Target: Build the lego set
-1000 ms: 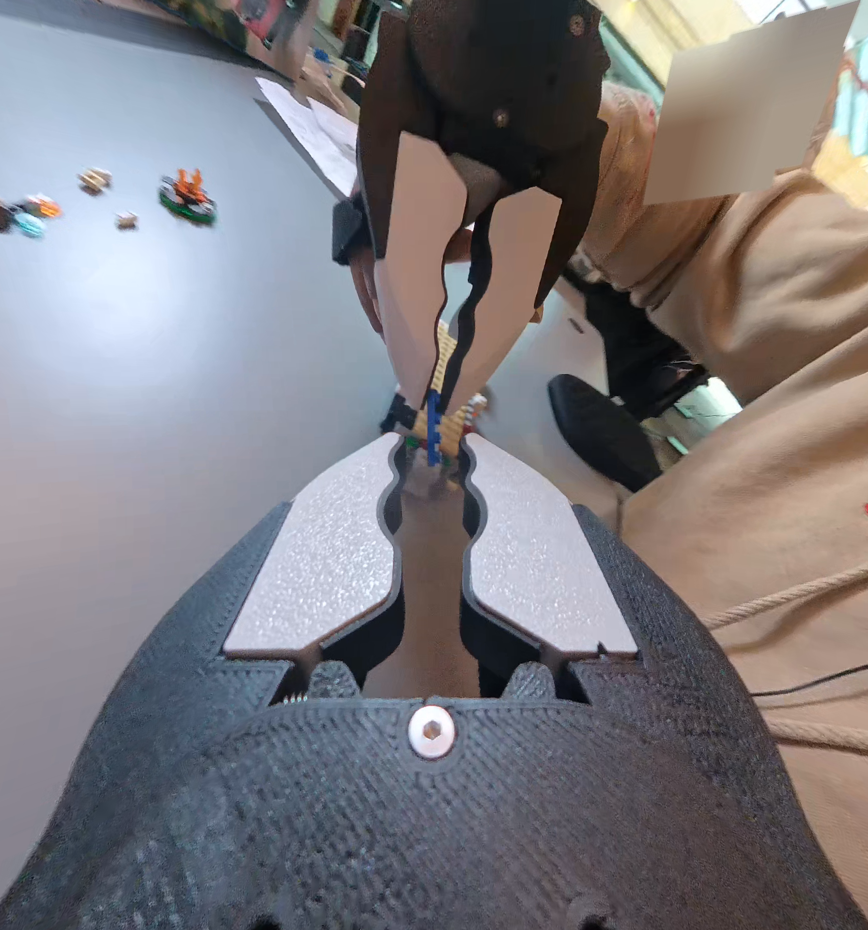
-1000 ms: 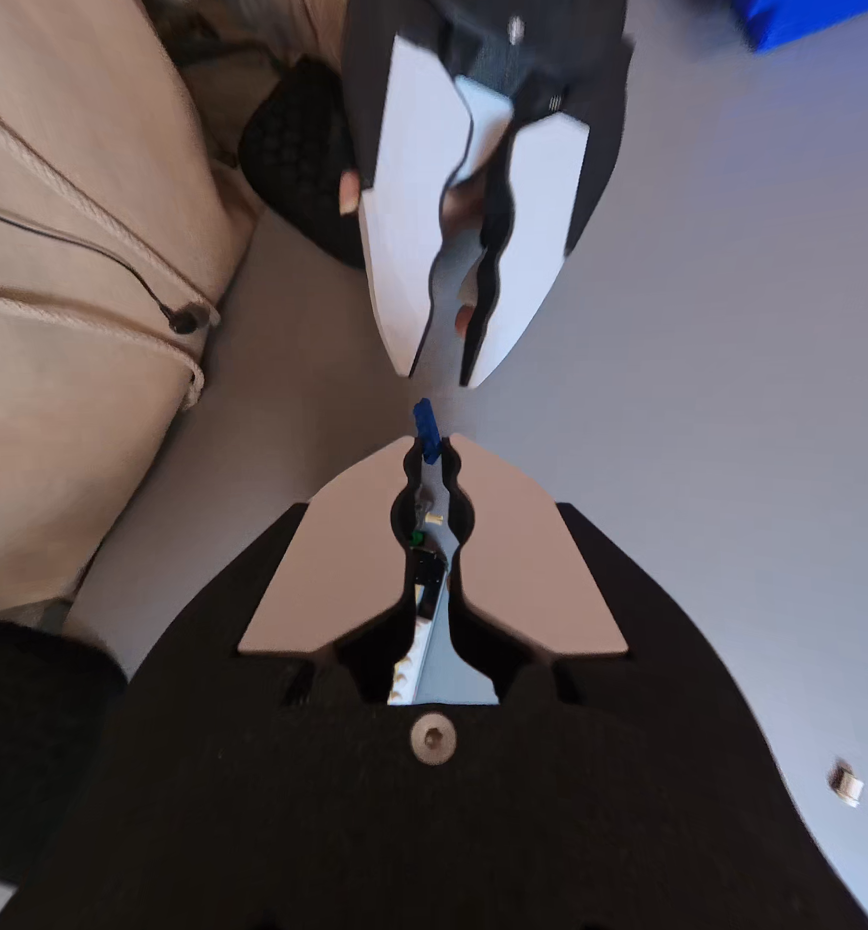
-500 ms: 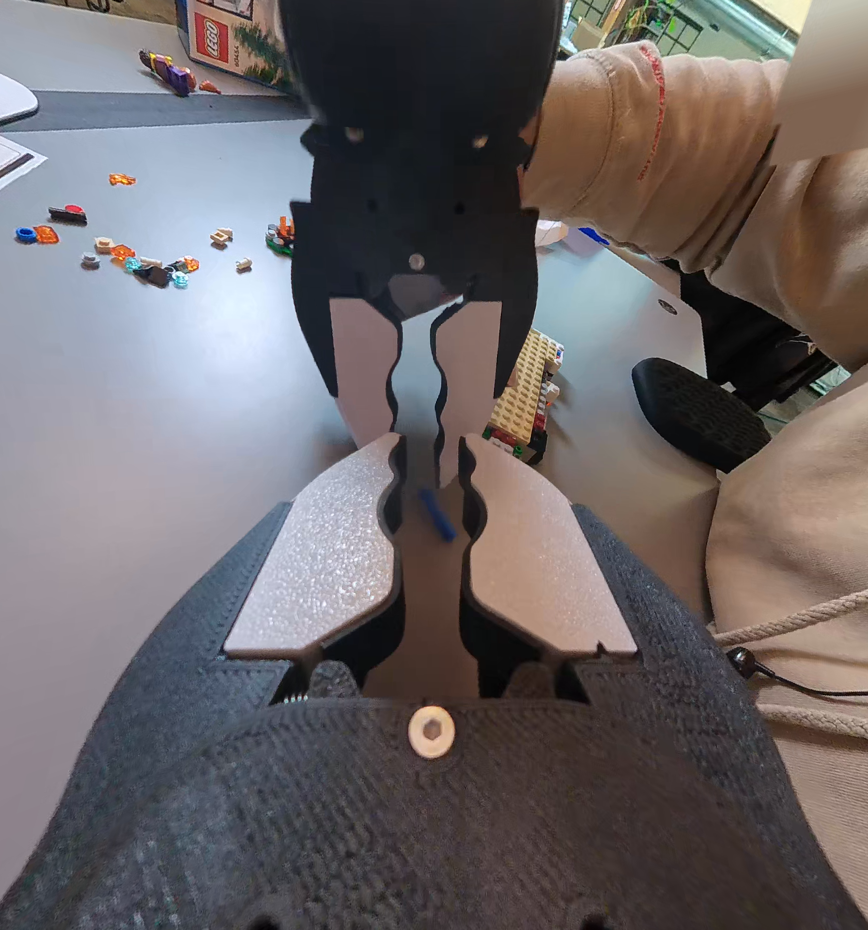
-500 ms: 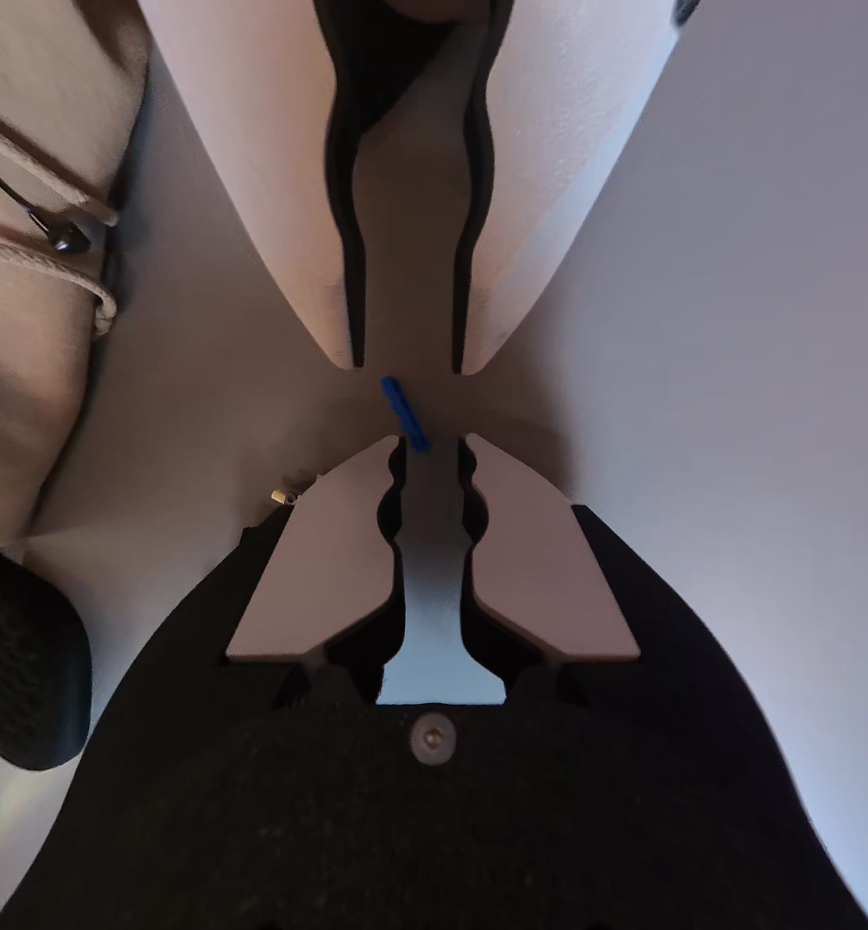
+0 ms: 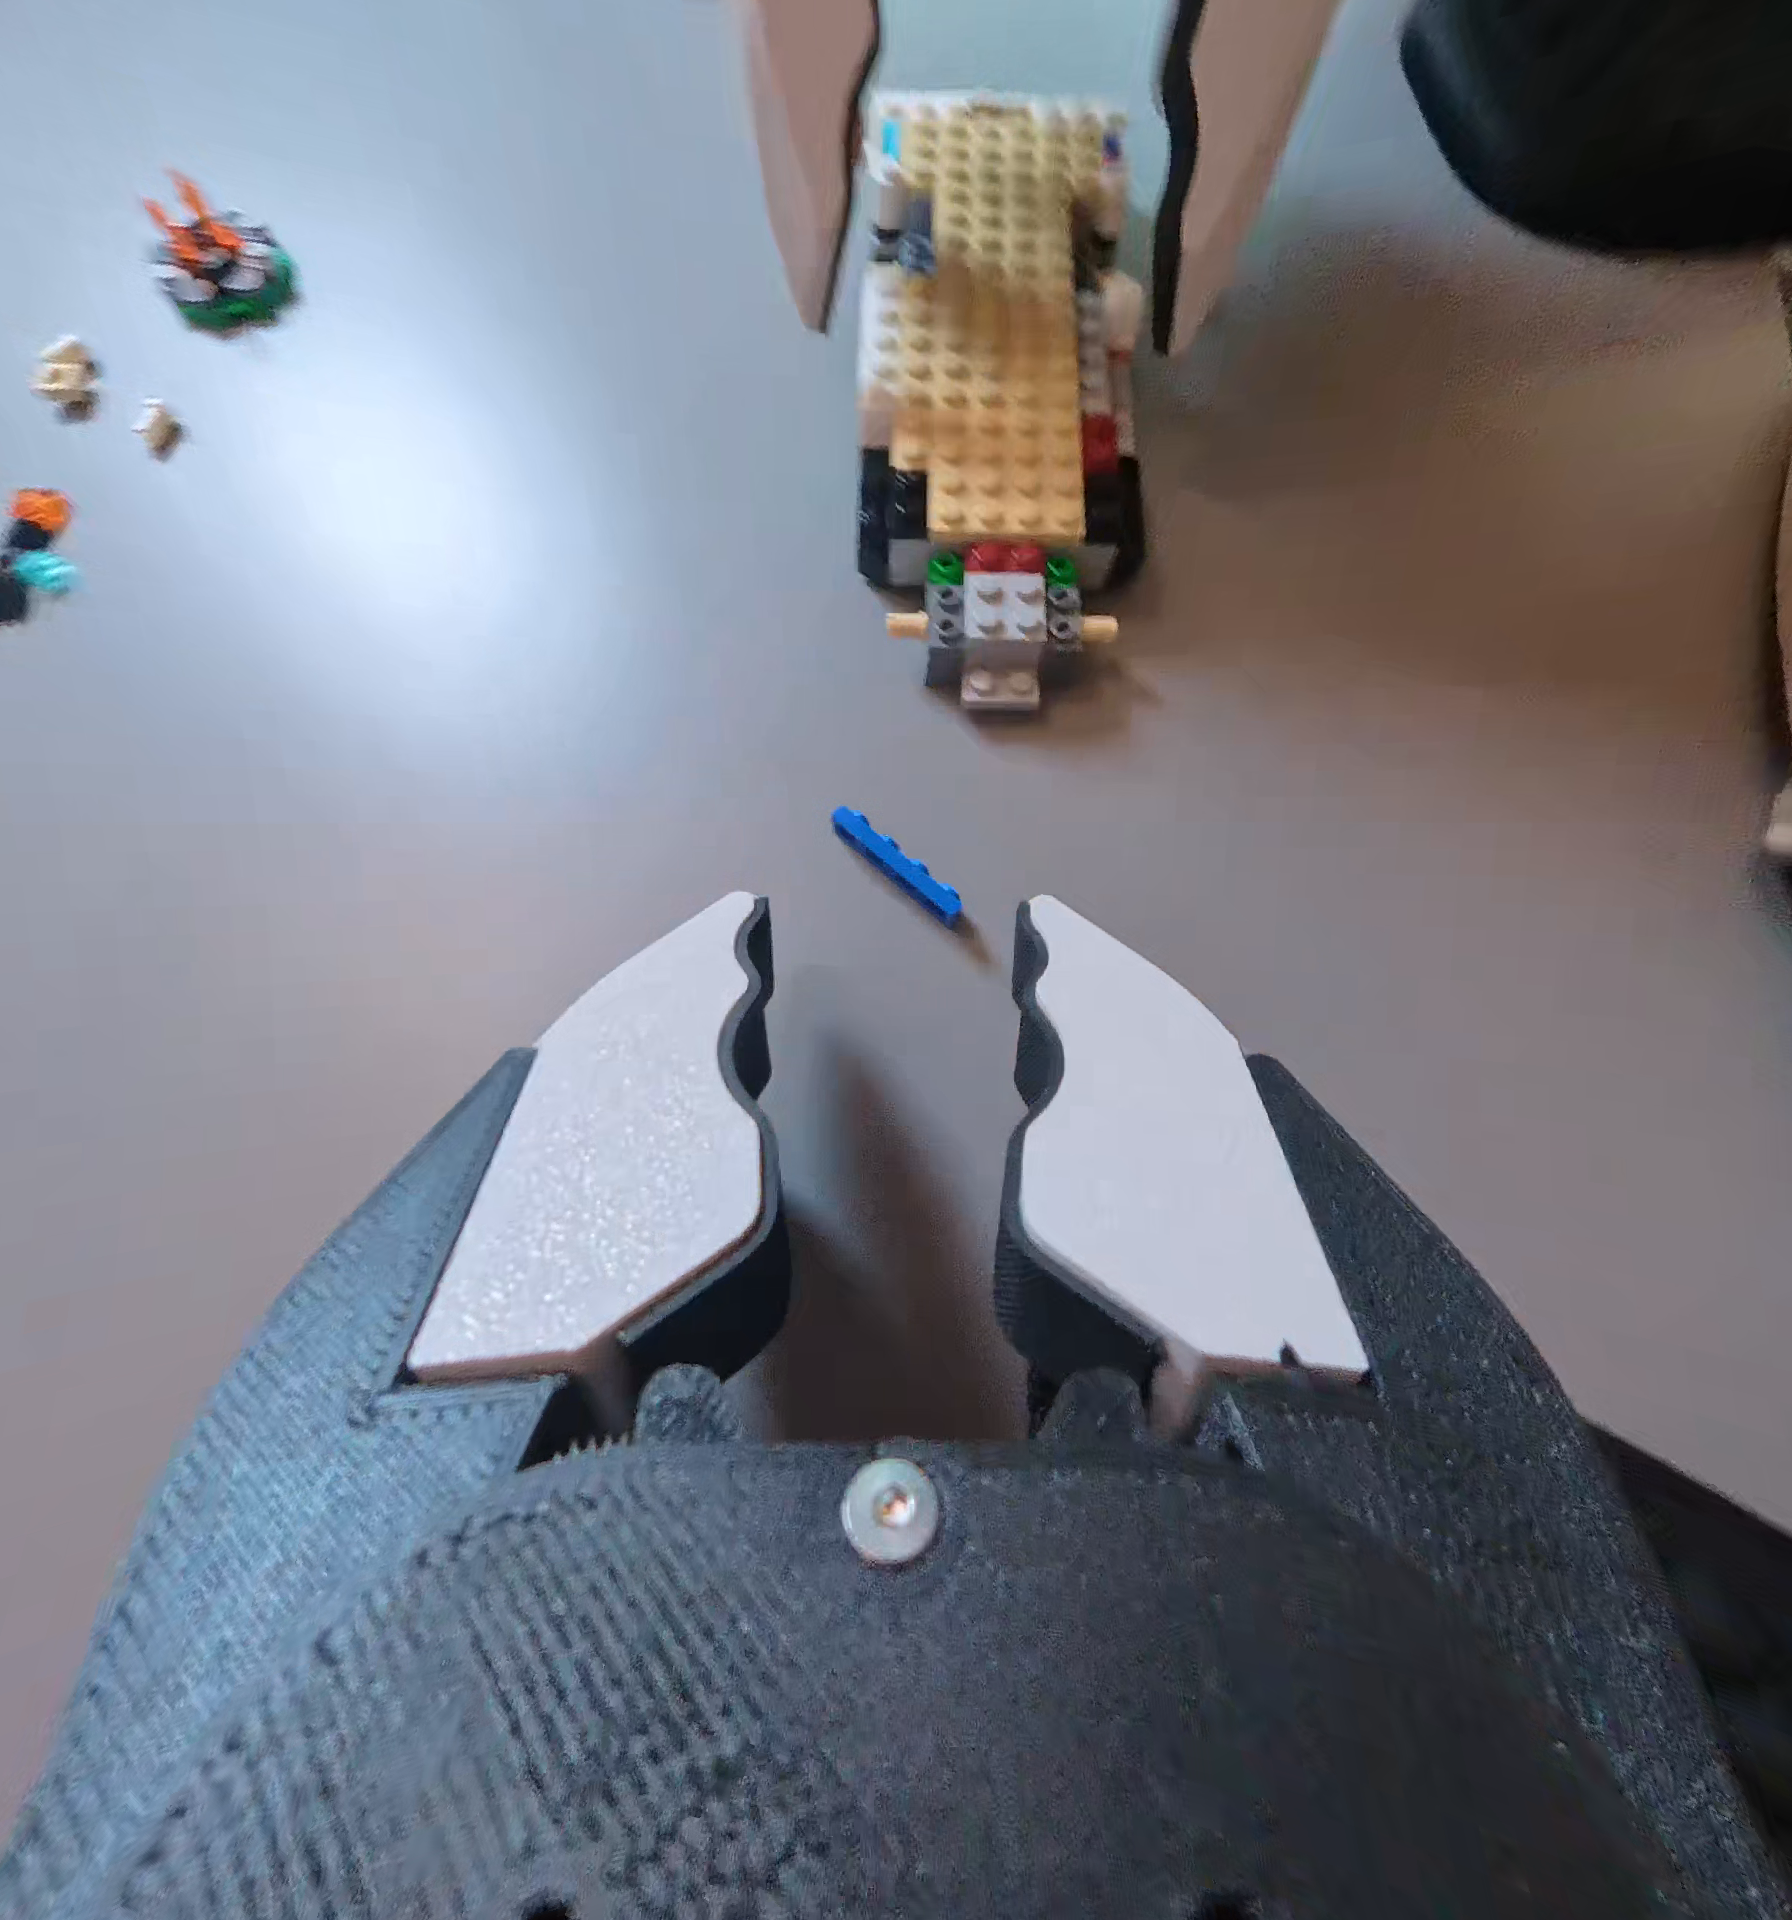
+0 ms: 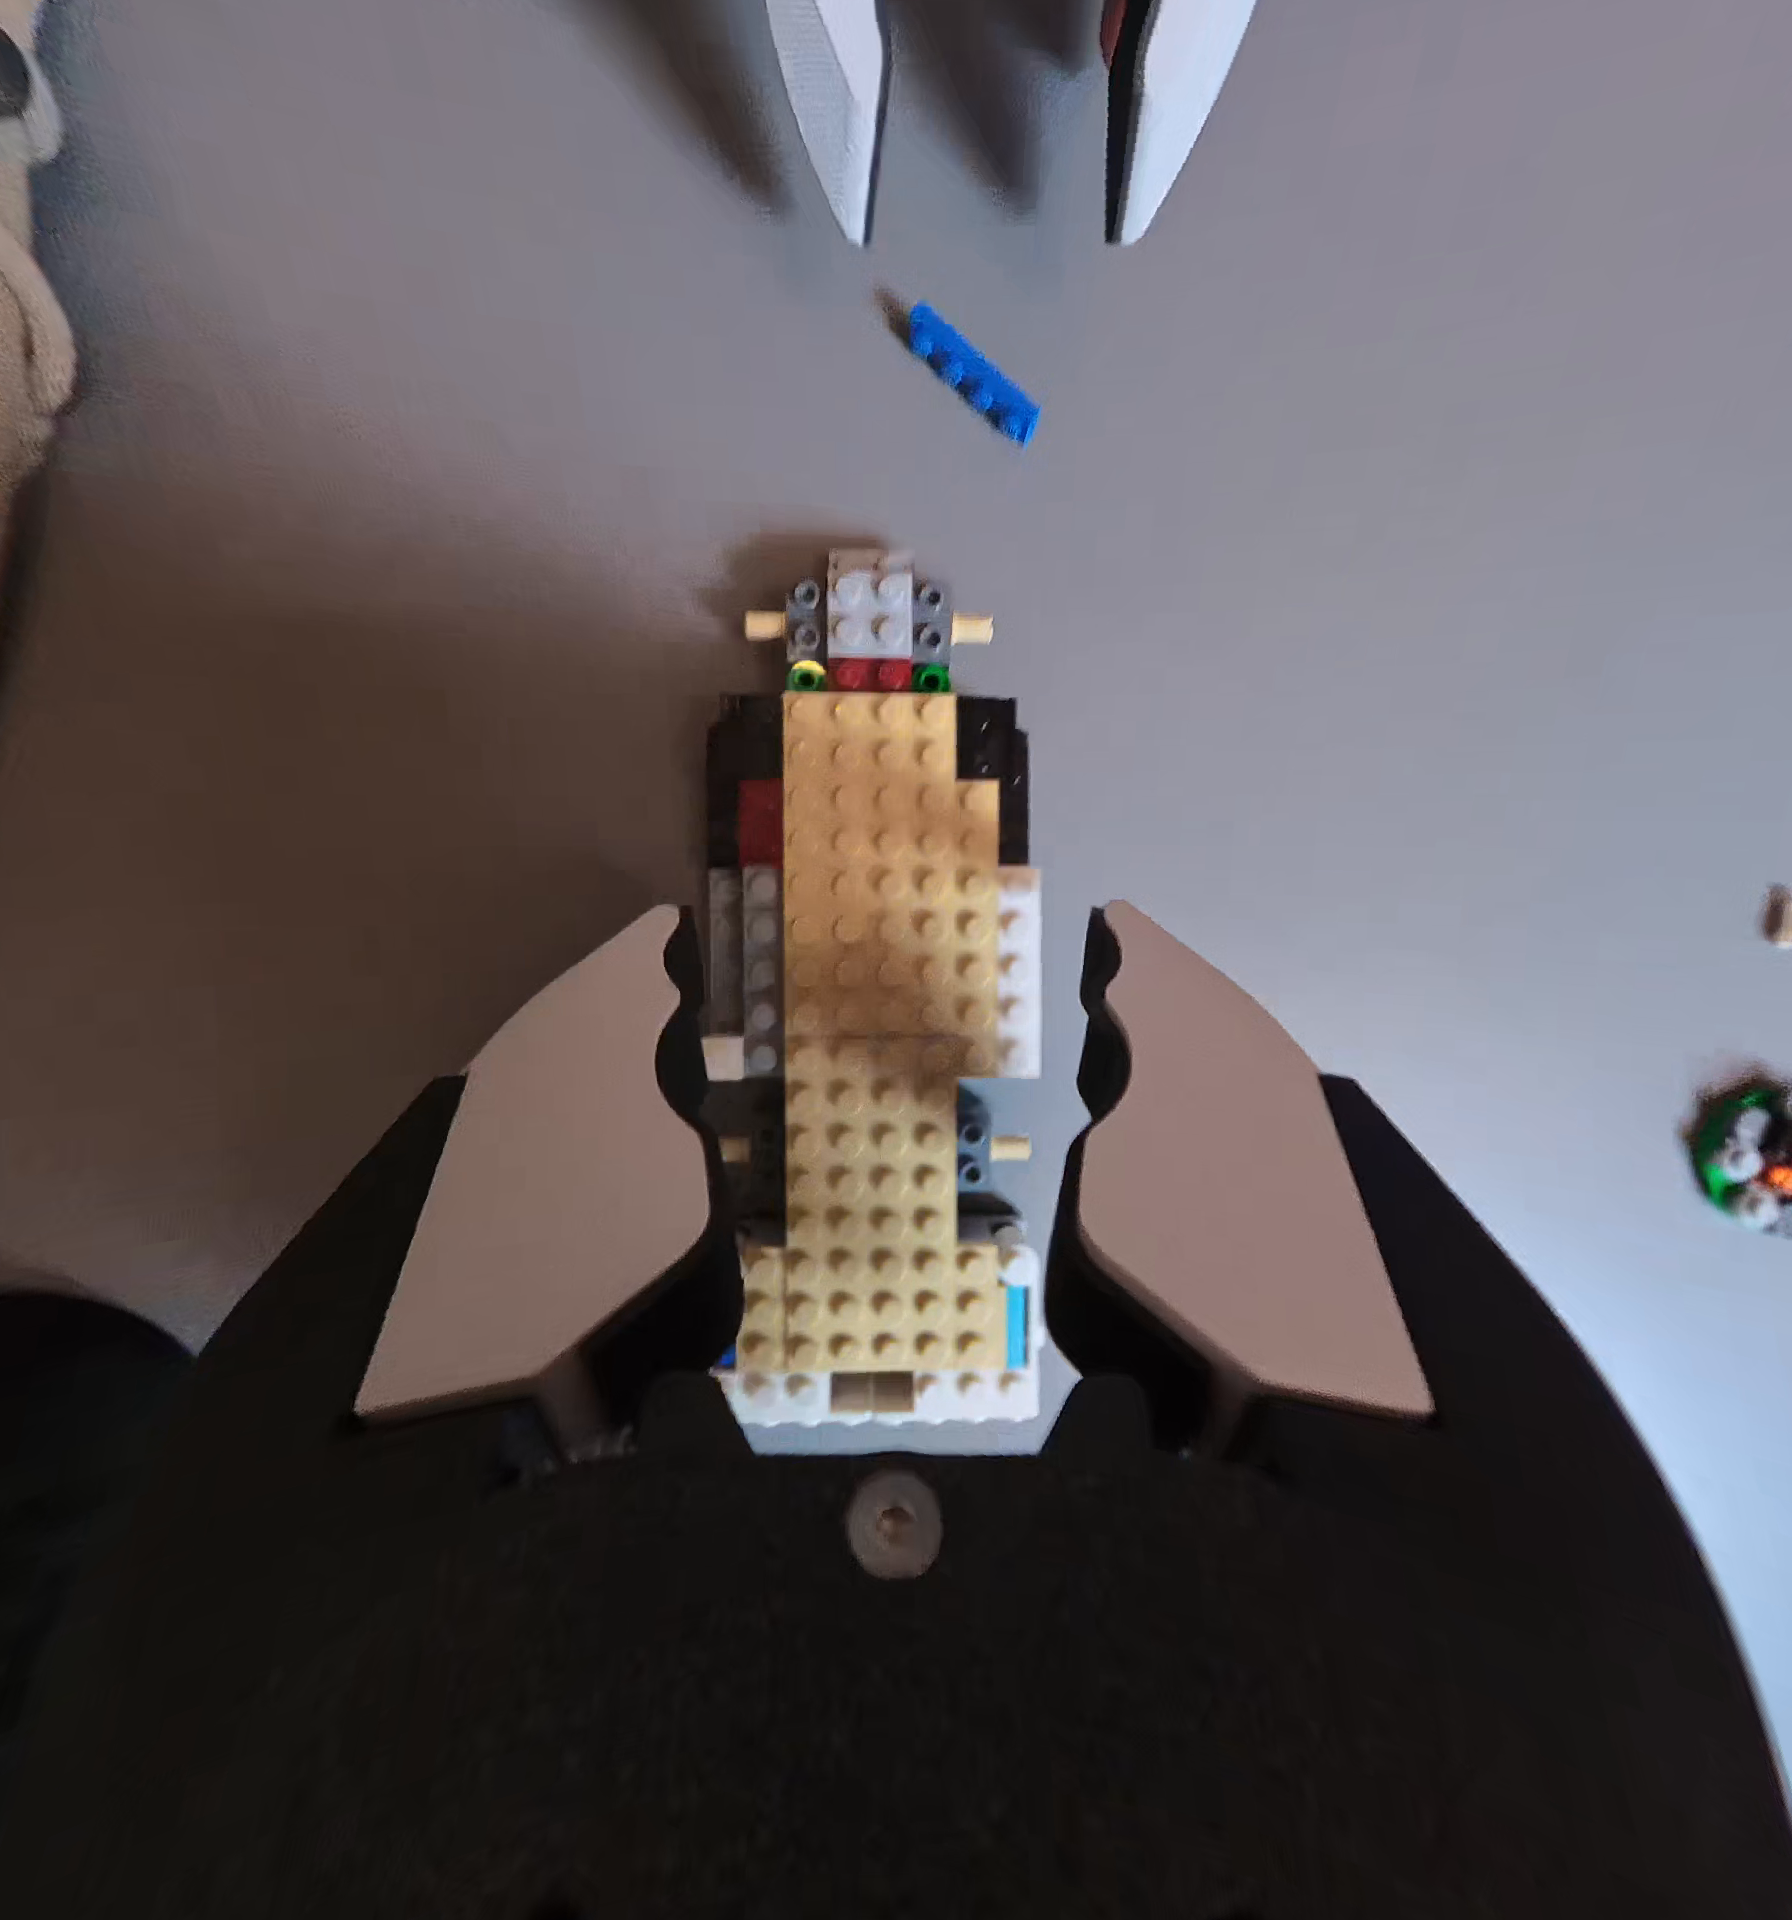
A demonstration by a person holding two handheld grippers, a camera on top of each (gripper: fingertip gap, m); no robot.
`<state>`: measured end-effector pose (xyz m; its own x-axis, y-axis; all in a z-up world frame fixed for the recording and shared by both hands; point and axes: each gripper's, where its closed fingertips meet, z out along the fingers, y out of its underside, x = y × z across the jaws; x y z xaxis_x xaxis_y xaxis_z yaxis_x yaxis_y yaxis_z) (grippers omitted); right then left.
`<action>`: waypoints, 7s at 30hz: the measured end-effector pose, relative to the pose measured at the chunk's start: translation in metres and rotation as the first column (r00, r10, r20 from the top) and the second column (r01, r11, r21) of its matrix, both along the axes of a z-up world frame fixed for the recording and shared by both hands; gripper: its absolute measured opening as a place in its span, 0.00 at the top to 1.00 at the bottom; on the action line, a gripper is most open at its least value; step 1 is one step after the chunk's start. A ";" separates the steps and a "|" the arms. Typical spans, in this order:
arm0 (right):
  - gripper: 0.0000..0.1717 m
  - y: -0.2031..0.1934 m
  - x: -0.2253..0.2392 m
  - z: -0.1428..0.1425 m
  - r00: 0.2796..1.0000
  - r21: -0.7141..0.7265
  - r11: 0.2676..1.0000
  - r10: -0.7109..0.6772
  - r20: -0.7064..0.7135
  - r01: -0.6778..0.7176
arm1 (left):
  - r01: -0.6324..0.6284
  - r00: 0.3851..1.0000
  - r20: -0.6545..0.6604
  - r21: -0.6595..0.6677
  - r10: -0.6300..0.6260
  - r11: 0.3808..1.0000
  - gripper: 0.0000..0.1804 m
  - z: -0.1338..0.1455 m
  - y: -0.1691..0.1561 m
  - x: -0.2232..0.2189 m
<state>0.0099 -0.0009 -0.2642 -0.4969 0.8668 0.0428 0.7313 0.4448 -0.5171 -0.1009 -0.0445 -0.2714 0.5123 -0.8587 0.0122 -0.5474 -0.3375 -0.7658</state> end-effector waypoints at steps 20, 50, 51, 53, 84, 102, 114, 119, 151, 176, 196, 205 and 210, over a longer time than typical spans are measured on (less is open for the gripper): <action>0.62 0.001 0.005 -0.015 0.994 0.052 0.996 0.063 0.085 -0.068 | 0.526 0.771 -0.349 -0.123 -0.533 0.841 0.76 -0.012 0.006 0.012; 0.71 -0.021 -0.030 0.021 0.990 -0.030 0.999 0.018 -0.142 -0.023 | 0.191 0.980 -0.066 0.092 -0.186 0.977 0.82 -0.010 -0.003 0.027; 0.75 -0.028 -0.034 0.023 0.988 -0.048 0.998 0.037 -0.152 -0.045 | 0.190 0.980 -0.070 0.088 -0.184 0.978 0.82 -0.010 -0.004 0.027; 0.78 -0.039 -0.042 0.022 0.986 -0.077 0.994 0.072 -0.148 -0.084 | 0.186 0.980 -0.083 0.068 -0.180 0.980 0.82 -0.011 -0.005 0.025; 0.71 -0.046 -0.063 0.006 0.976 -0.053 0.975 0.217 -0.013 -0.217 | 0.178 0.979 -0.103 0.001 -0.177 0.984 0.77 -0.014 -0.014 0.023; 0.61 -0.003 0.006 -0.010 0.996 0.098 0.994 0.038 0.076 -0.045 | 0.072 0.985 -0.149 -0.066 -0.081 0.995 0.82 -0.015 -0.005 0.042; 0.59 -0.004 0.003 -0.020 0.996 0.090 0.996 0.015 0.084 -0.023 | 0.073 0.988 -0.135 -0.035 -0.077 0.997 0.81 -0.014 0.000 0.053; 0.59 -0.005 -0.003 -0.019 0.998 0.074 0.997 -0.014 0.066 0.009 | 0.062 0.989 -0.131 -0.015 -0.063 0.998 0.77 -0.011 -0.002 0.047; 0.59 -0.008 0.000 -0.021 0.978 0.162 0.986 -0.070 0.195 0.038 | 0.074 0.989 -0.132 0.017 -0.071 0.997 0.81 -0.012 -0.003 0.045; 0.61 -0.005 0.004 -0.015 0.995 0.135 0.989 -0.072 0.076 0.061 | 0.086 0.988 -0.136 0.099 -0.072 0.991 0.86 -0.008 -0.005 0.052; 0.59 -0.004 0.004 -0.015 0.996 0.125 0.989 -0.079 0.030 0.075 | 0.062 0.994 -0.099 0.088 -0.053 0.994 0.85 -0.006 -0.005 0.051; 0.60 -0.003 0.005 -0.015 0.996 0.150 0.989 0.006 0.084 -0.018 | 0.042 0.992 -0.121 0.072 -0.034 0.997 0.84 -0.010 -0.002 0.051; 0.60 0.001 0.004 -0.016 0.988 0.176 0.980 0.068 0.136 -0.092 | 0.021 0.993 -0.115 0.044 -0.015 0.999 0.84 -0.011 -0.002 0.052</action>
